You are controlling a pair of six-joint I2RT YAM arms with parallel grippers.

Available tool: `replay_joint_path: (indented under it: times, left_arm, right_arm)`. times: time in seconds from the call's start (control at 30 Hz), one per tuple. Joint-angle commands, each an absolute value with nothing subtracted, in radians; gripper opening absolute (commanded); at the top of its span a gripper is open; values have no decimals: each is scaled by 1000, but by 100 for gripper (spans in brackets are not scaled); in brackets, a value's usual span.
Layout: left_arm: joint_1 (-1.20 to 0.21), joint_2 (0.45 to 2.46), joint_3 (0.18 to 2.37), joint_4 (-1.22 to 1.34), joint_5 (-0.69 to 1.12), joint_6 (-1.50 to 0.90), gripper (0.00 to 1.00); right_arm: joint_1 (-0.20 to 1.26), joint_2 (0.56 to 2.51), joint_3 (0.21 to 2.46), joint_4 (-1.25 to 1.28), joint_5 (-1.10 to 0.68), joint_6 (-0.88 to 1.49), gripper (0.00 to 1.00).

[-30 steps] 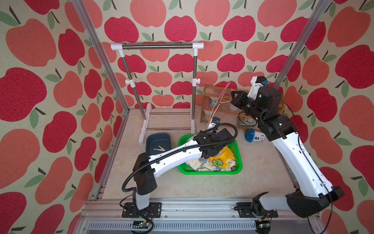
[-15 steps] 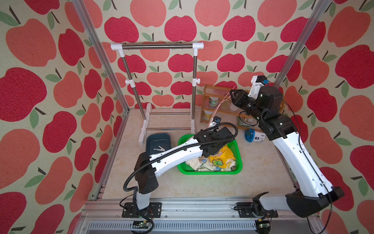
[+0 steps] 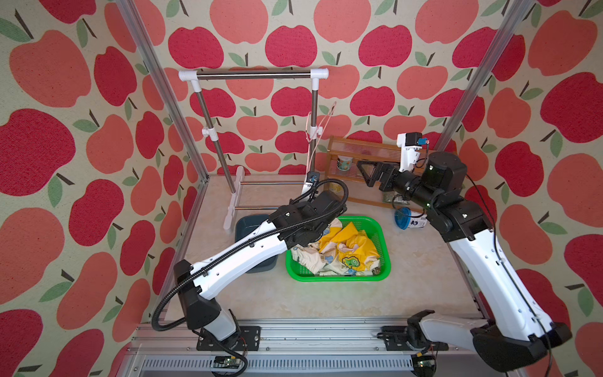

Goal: Remove the clothespins securing jackets to the hanger
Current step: Place the hanger at the clothesline.

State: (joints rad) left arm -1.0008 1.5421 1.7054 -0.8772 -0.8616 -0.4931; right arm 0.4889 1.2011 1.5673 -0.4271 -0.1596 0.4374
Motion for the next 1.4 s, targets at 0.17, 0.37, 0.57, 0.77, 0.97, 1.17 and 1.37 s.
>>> replay_joint_path:
  times: [0.17, 0.37, 0.57, 0.77, 0.97, 1.17, 1.37]
  left_arm:
    - [-995, 1356, 1684, -892, -989, -496, 0]
    - [-966, 1289, 1747, -1000, -996, -485, 0]
    - [-911, 1215, 1673, -1046, -964, -529, 0]
    - [-861, 1223, 1609, -1128, -870, -641, 0]
    - [-647, 1366, 1775, -1119, -651, -480, 0]
    - [-532, 1608, 2109, -1214, -571, -261, 0]
    - [-372, 1757, 2323, -1212, -338, -182, 0]
  right_arm:
    - [478, 1057, 1461, -476, 14, 254, 99]
    - [471, 1068, 1457, -485, 92, 199, 99]
    - [471, 1115, 1438, -427, 99, 270, 99]
    - [471, 1127, 1412, -418, 118, 282, 99]
    - [471, 1127, 1393, -420, 139, 309, 98]
    - [471, 1100, 1354, -428, 187, 315, 98]
    - [470, 1041, 1305, -425, 241, 351, 98]
